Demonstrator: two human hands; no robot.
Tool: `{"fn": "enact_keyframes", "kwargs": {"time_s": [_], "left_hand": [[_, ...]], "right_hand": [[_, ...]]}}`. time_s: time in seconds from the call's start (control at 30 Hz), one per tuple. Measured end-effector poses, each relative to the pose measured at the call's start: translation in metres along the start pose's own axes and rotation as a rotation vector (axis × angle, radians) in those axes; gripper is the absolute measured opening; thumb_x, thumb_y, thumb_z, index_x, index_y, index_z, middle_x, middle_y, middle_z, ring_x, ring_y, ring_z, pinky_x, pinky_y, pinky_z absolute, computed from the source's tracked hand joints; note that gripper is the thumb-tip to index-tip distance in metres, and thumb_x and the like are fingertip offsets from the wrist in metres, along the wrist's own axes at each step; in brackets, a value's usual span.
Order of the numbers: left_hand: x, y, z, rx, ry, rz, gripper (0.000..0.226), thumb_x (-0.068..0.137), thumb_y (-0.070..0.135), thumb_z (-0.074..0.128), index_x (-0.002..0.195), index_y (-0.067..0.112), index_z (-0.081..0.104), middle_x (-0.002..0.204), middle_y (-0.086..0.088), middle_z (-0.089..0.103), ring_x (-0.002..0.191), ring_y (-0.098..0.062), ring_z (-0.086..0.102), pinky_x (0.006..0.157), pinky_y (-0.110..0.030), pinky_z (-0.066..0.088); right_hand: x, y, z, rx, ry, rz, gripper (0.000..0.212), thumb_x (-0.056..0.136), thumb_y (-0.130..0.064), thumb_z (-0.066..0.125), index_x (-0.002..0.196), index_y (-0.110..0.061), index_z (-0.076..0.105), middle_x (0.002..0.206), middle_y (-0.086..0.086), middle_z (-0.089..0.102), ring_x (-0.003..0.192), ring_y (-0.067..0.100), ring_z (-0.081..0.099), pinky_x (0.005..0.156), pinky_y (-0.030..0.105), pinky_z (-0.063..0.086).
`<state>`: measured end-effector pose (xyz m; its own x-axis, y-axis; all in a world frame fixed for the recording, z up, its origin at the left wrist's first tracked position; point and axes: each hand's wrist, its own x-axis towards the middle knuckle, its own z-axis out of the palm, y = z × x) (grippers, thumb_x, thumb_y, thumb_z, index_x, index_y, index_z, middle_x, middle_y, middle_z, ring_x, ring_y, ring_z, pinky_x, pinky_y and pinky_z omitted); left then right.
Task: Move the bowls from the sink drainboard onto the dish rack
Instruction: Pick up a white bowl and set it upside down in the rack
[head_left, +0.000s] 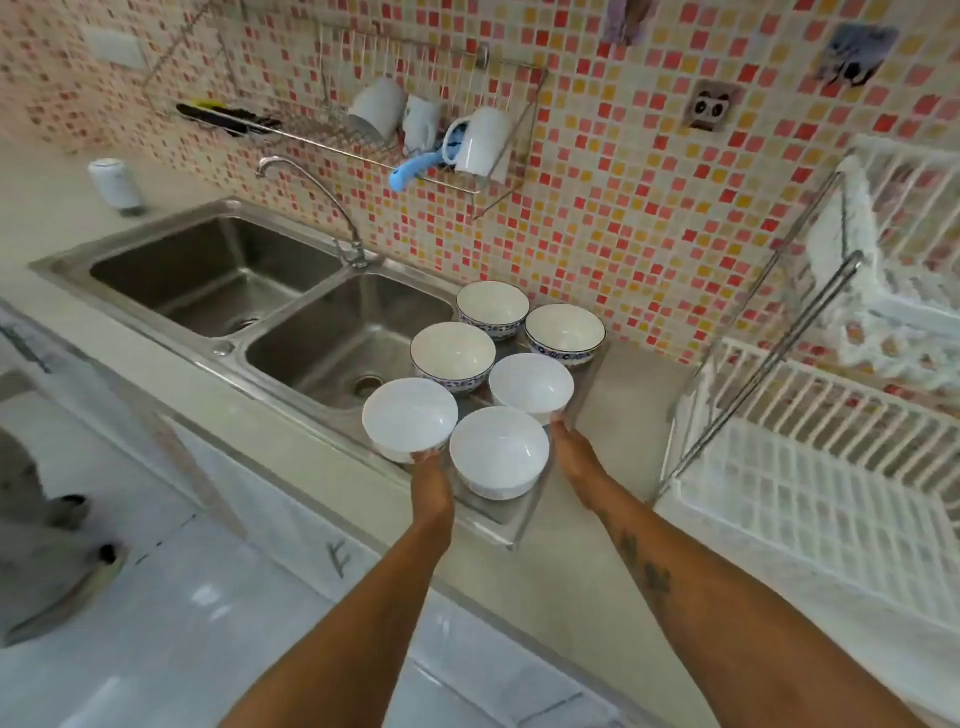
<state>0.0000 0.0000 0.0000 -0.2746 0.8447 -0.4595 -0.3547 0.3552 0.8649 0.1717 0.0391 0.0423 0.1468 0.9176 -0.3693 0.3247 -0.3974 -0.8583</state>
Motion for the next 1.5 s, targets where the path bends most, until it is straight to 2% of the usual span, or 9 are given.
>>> {"fn": "enact_keyframes", "kwargs": {"time_s": [0.13,0.27,0.67,0.87,1.07,1.13,1.23,1.33,1.5], "left_hand": [[-0.002,-0.004,0.017,-0.114,-0.014,-0.002,0.039,0.100,0.033,0.039,0.134,0.020,0.054,0.139,-0.025,0.050,0.131,-0.045,0.044,0.113,-0.053,0.032],[0.002,-0.013,0.027,-0.170,-0.036,0.028,0.037,0.098,0.028,0.039,0.132,0.026,0.052,0.138,-0.005,0.056,0.125,-0.027,0.052,0.096,-0.036,0.043],[-0.006,-0.014,0.032,-0.216,-0.029,0.041,0.042,0.102,0.021,0.039,0.144,0.024,0.040,0.145,-0.009,0.047,0.132,-0.031,0.046,0.112,-0.045,0.037],[-0.029,0.010,0.035,-0.366,-0.073,0.024,0.029,0.098,0.032,0.045,0.121,0.035,0.062,0.129,-0.004,0.063,0.119,-0.028,0.059,0.105,-0.051,0.045],[-0.059,0.082,0.060,-0.544,-0.123,-0.025,0.056,0.081,0.062,0.052,0.129,0.033,0.056,0.132,-0.005,0.062,0.122,-0.031,0.057,0.108,-0.055,0.041],[-0.078,0.121,0.068,-0.606,-0.161,-0.042,0.049,0.092,0.057,0.044,0.133,0.032,0.054,0.134,-0.004,0.062,0.123,-0.029,0.057,0.108,-0.051,0.041],[-0.107,0.178,0.080,-0.589,-0.369,-0.123,0.043,0.100,0.050,0.034,0.135,0.029,0.049,0.137,-0.005,0.057,0.122,-0.027,0.056,0.106,-0.045,0.044],[-0.142,0.228,0.084,-0.425,-0.689,-0.163,0.039,0.104,0.036,0.034,0.132,0.016,0.053,0.148,-0.008,0.046,0.103,-0.021,0.061,0.081,-0.035,0.057],[-0.183,0.267,0.102,-0.218,-1.273,-0.208,0.050,0.093,0.053,0.047,0.136,0.029,0.054,0.135,-0.013,0.059,0.118,-0.040,0.058,0.089,-0.059,0.052]], "right_hand": [[0.007,0.012,0.008,0.148,-0.023,0.052,0.055,0.098,-0.050,0.033,0.132,-0.012,0.054,0.134,0.010,0.057,0.114,0.022,0.053,0.097,0.032,0.041],[0.014,0.020,0.017,0.222,-0.027,0.094,0.053,0.097,-0.049,0.037,0.135,-0.015,0.052,0.135,0.008,0.058,0.121,0.024,0.054,0.108,0.039,0.041],[0.010,0.025,0.025,0.262,0.021,0.082,0.048,0.097,-0.048,0.038,0.131,-0.017,0.053,0.125,0.005,0.060,0.117,0.024,0.056,0.104,0.040,0.044],[-0.014,0.012,0.027,0.309,0.190,-0.093,0.024,0.100,-0.032,0.039,0.101,-0.017,0.057,0.099,0.003,0.061,0.097,0.021,0.055,0.081,0.032,0.045],[-0.049,-0.049,0.009,0.331,0.352,-0.414,0.033,0.101,-0.027,0.039,0.124,-0.013,0.057,0.113,0.001,0.063,0.101,0.013,0.057,0.081,0.023,0.048],[-0.067,-0.082,-0.005,0.354,0.413,-0.526,0.032,0.102,-0.025,0.037,0.126,-0.020,0.057,0.118,-0.007,0.063,0.105,0.006,0.058,0.086,0.019,0.047],[-0.100,-0.131,-0.033,0.366,0.486,-0.671,0.031,0.103,-0.025,0.037,0.129,-0.029,0.052,0.122,-0.016,0.058,0.112,-0.005,0.053,0.090,0.008,0.043],[-0.135,-0.167,-0.065,0.419,0.588,-0.788,0.036,0.103,-0.023,0.037,0.137,-0.025,0.046,0.121,-0.027,0.048,0.110,-0.015,0.044,0.085,-0.002,0.036],[-0.185,-0.191,-0.111,0.430,0.776,-0.930,0.031,0.104,-0.022,0.034,0.129,-0.035,0.047,0.123,-0.026,0.051,0.109,-0.015,0.051,0.093,0.010,0.044]]}}
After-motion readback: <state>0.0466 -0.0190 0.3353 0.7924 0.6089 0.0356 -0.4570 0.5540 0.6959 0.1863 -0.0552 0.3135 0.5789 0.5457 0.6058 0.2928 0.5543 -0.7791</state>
